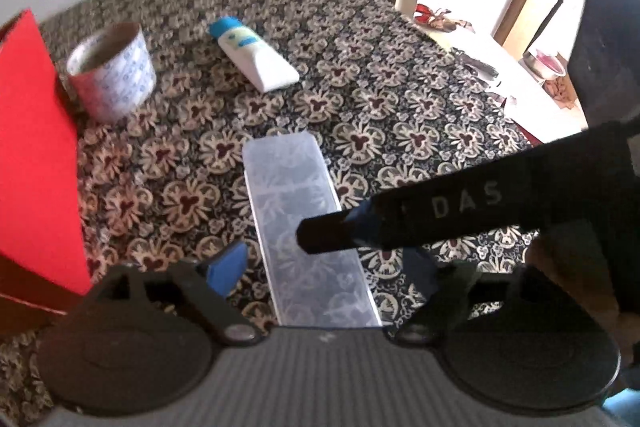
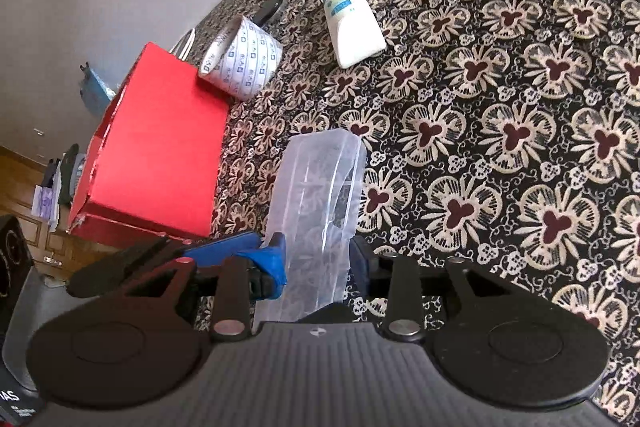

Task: Organize rigid objects
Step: 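Carry the clear case with the right gripper to the red box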

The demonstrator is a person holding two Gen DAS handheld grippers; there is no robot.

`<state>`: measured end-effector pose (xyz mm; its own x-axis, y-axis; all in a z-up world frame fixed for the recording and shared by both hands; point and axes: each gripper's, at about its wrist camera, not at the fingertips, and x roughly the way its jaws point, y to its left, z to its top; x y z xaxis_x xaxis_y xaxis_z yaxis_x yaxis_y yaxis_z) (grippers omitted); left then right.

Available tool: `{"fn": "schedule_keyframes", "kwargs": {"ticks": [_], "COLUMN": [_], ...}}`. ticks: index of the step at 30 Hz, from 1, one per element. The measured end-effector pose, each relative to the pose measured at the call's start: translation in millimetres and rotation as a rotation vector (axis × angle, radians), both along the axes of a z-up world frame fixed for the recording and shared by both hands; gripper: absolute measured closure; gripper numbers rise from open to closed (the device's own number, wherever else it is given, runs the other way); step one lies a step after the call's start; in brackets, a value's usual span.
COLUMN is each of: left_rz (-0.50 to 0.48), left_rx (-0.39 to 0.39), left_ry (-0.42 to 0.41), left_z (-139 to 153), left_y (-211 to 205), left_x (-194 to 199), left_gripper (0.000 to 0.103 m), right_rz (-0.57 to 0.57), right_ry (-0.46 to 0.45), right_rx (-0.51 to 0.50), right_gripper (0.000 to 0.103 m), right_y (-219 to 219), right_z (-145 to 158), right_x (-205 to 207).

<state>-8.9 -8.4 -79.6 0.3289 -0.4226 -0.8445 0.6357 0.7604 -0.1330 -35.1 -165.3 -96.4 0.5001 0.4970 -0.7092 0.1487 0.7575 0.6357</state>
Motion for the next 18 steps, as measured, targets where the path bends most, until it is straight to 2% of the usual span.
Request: {"fn": "schedule_keyframes", "kwargs": {"ticks": [3, 5, 7, 13, 18], "left_rz": [0.022, 0.039, 0.049, 0.053, 0.071], "left_rx": [-0.008, -0.016, -0.016, -0.012, -0.069], "left_ry": [0.028, 0.028, 0.028, -0.030, -0.096], "left_z": [-4, -4, -3, 11, 40], "left_y": [3, 5, 6, 6, 15], "left_x": [4, 3, 2, -9, -12], "left_gripper": [0.033, 0.040, 0.053, 0.054, 0.054], "right_rz": [-0.004, -0.007, -0.004, -0.010, -0.030], "right_ry": [0.007, -0.002, -0.002, -0.027, -0.096], "right_rx": [0.035, 0.035, 0.044, 0.086, 0.102], "right_gripper": [0.083, 0.086, 0.087, 0.088, 0.088], "right_y": [1, 1, 0, -6, -7], "right_z": [-5, -5, -6, 1, 27], "right_x": [0, -1, -3, -15, -19]}}
